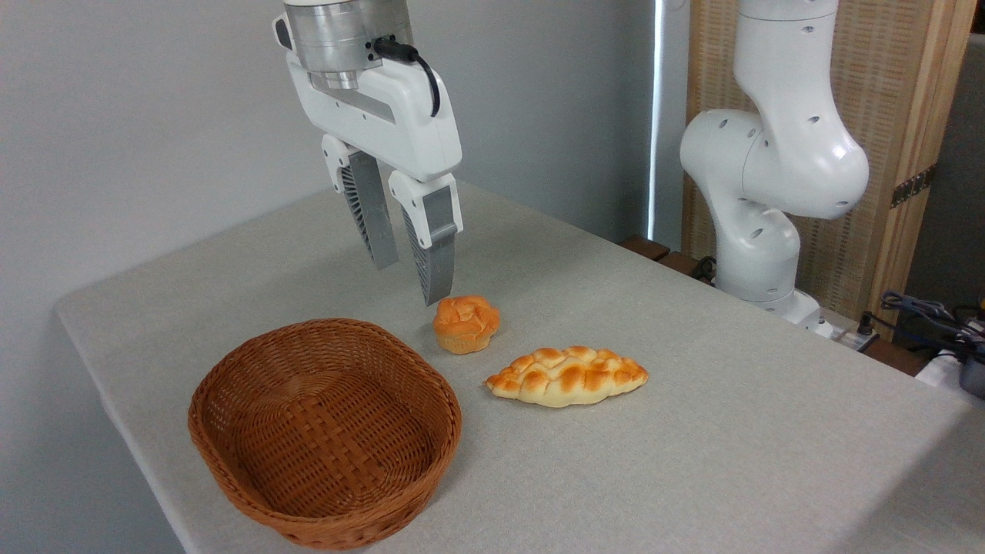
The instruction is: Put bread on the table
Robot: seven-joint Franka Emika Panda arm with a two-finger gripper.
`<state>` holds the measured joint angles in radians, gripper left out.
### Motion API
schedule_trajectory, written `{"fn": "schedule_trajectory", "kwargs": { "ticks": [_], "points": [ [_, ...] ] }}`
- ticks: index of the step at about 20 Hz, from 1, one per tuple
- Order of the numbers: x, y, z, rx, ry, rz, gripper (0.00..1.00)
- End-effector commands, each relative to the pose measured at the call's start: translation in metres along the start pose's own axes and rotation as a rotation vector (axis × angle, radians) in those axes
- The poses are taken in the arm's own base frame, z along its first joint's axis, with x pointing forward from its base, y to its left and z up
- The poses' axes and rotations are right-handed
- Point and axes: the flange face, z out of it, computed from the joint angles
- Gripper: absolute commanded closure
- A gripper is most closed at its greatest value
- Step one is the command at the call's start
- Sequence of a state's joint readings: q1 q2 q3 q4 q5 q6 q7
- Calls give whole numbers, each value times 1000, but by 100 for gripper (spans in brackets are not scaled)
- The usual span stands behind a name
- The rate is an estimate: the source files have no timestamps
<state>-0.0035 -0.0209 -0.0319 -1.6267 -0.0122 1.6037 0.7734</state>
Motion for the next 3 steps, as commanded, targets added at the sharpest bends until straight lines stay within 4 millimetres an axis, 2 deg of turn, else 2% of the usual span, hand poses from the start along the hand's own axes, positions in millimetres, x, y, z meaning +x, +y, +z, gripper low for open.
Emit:
{"fn": "schedule_trajectory", "kwargs": {
  "ticks": [1, 3],
  "points": [
    [-6, 0, -2, 21, 10, -6, 0],
    [-6, 0, -2, 21, 10, -8, 0]
  ]
}}
